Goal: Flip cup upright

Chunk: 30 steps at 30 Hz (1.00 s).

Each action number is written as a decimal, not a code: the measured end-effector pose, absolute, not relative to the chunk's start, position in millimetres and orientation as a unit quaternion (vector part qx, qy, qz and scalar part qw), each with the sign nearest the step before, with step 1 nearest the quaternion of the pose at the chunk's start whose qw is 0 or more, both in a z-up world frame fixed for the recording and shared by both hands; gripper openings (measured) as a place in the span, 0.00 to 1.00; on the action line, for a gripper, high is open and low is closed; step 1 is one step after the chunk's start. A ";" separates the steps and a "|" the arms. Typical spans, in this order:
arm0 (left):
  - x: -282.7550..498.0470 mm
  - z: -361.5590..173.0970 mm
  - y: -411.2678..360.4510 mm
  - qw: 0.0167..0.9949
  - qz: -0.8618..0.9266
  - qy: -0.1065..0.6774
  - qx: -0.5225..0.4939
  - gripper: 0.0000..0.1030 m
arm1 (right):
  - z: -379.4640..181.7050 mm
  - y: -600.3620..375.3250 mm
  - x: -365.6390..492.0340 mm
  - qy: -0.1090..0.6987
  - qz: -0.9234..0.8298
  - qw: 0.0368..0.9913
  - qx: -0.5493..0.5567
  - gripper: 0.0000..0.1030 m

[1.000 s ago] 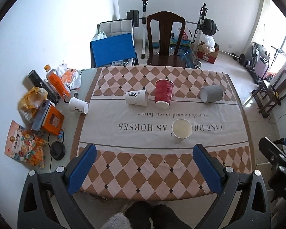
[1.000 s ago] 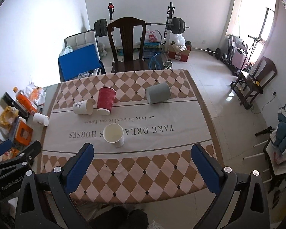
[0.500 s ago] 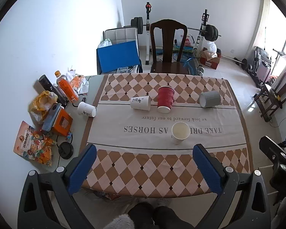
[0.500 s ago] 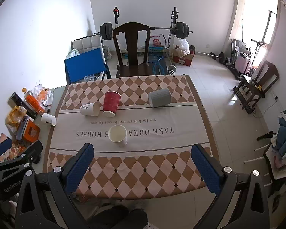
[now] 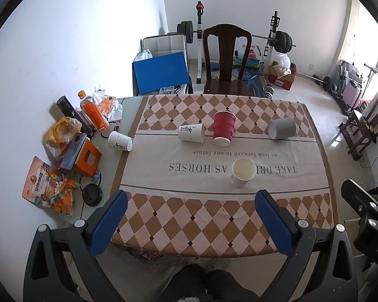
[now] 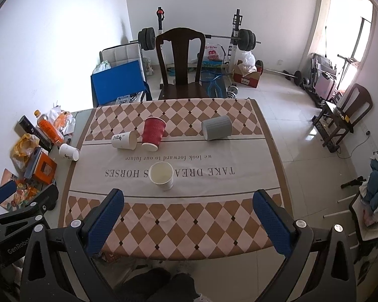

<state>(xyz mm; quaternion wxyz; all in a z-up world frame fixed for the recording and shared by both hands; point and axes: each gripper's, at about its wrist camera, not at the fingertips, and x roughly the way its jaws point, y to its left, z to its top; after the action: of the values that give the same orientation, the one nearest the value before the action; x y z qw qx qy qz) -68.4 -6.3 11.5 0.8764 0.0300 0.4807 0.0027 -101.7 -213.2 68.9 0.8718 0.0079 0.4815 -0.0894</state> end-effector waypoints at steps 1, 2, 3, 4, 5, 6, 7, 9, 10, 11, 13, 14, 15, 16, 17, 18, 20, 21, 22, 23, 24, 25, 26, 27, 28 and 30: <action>-68.8 11.3 -6.1 0.876 0.003 0.481 0.031 1.00 | 68.3 -211.7 -102.1 0.483 -0.089 0.871 0.007 1.00; -68.6 11.6 -6.0 0.876 0.003 0.481 0.030 1.00 | 67.6 -211.7 -101.8 0.483 -0.089 0.871 0.007 1.00; -68.6 11.6 -6.0 0.877 0.003 0.480 0.029 1.00 | 67.6 -211.5 -101.5 0.483 -0.089 0.871 0.007 1.00; -68.8 11.3 -5.8 0.877 0.003 0.480 0.029 1.00 | 67.0 -210.6 -101.8 0.484 -0.088 0.870 0.007 1.00; -68.9 11.5 -5.3 0.876 0.002 0.481 0.030 1.00 | 66.1 -210.7 -101.8 0.484 -0.088 0.870 0.006 1.00; -69.5 11.1 -5.2 0.876 0.003 0.481 0.029 1.00 | 66.1 -209.8 -102.3 0.484 -0.089 0.871 0.006 1.00; -69.6 11.4 -4.9 0.876 0.003 0.481 0.028 1.00 | 65.8 -209.6 -101.9 0.484 -0.088 0.871 0.007 1.00; -69.8 12.5 -4.0 0.876 0.006 0.481 0.027 1.00 | 66.0 -210.4 -101.6 0.484 -0.089 0.871 0.007 1.00; -70.0 12.7 -3.7 0.876 0.006 0.481 0.026 1.00 | 65.4 -209.0 -101.9 0.483 -0.088 0.871 0.007 1.00; -69.7 12.9 -3.3 0.876 0.007 0.481 0.026 1.00 | 65.2 -209.2 -101.7 0.484 -0.087 0.871 0.007 1.00; -70.4 13.0 -3.1 0.877 0.007 0.481 0.026 1.00 | 65.4 -209.0 -102.2 0.485 -0.088 0.870 0.007 1.00; -70.0 12.8 -3.0 0.877 0.006 0.481 0.026 1.00 | 66.0 -210.4 -101.6 0.485 -0.087 0.870 0.007 1.00; -70.9 12.9 -2.7 0.877 0.007 0.480 0.026 1.00 | 65.7 -210.0 -101.3 0.485 -0.086 0.870 0.006 1.00; -70.7 13.0 -2.6 0.877 0.006 0.481 0.026 1.00 | 65.2 -208.7 -101.6 0.485 -0.086 0.870 0.006 1.00; -70.3 12.9 -2.4 0.877 0.006 0.480 0.027 1.00 | 65.3 -208.1 -100.8 0.485 -0.085 0.870 0.006 1.00; -71.2 12.8 -2.2 0.877 0.007 0.480 0.027 1.00 | 65.7 -209.0 -100.8 0.485 -0.085 0.870 0.006 1.00; -69.8 13.6 -1.4 0.877 0.007 0.481 0.026 1.00 | 65.8 -207.0 -100.1 0.485 -0.084 0.871 0.005 1.00; -69.8 13.5 -1.4 0.877 0.007 0.480 0.026 1.00 | 66.0 -207.9 -99.6 0.486 -0.084 0.870 0.006 1.00; -70.2 13.3 -0.9 0.877 0.008 0.480 0.027 1.00 | 65.8 -207.3 -99.6 0.486 -0.085 0.870 0.006 1.00; -69.8 13.4 -1.2 0.877 0.007 0.481 0.026 1.00 | 66.0 -207.8 -99.7 0.485 -0.085 0.870 0.006 1.00; -70.2 13.3 -0.9 0.877 0.008 0.481 0.026 1.00 | 65.7 -206.7 -99.9 0.485 -0.084 0.870 0.007 1.00; -70.7 13.4 -0.4 0.877 0.008 0.481 0.025 1.00 | 65.7 -206.4 -99.9 0.485 -0.084 0.870 0.006 1.00; -71.0 13.5 -0.5 0.877 0.008 0.480 0.026 1.00 | 65.8 -206.6 -98.5 0.485 -0.084 0.870 0.005 1.00; -70.6 13.3 -0.2 0.877 0.006 0.480 0.027 1.00 | 65.5 -205.3 -98.4 0.485 -0.084 0.870 0.006 1.00; -71.4 13.3 0.4 0.877 0.007 0.480 0.027 1.00 | 65.7 -206.3 -98.5 0.485 -0.084 0.870 0.007 1.00; -70.8 13.2 0.5 0.876 0.006 0.481 0.028 1.00 | 65.3 -205.2 -98.2 0.485 -0.084 0.871 0.007 1.00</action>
<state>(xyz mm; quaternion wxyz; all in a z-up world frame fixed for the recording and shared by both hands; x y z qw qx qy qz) -70.8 0.5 13.2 0.8764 0.0278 0.4807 0.0065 -98.2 -205.2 65.3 0.8706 0.0070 0.4847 -0.0842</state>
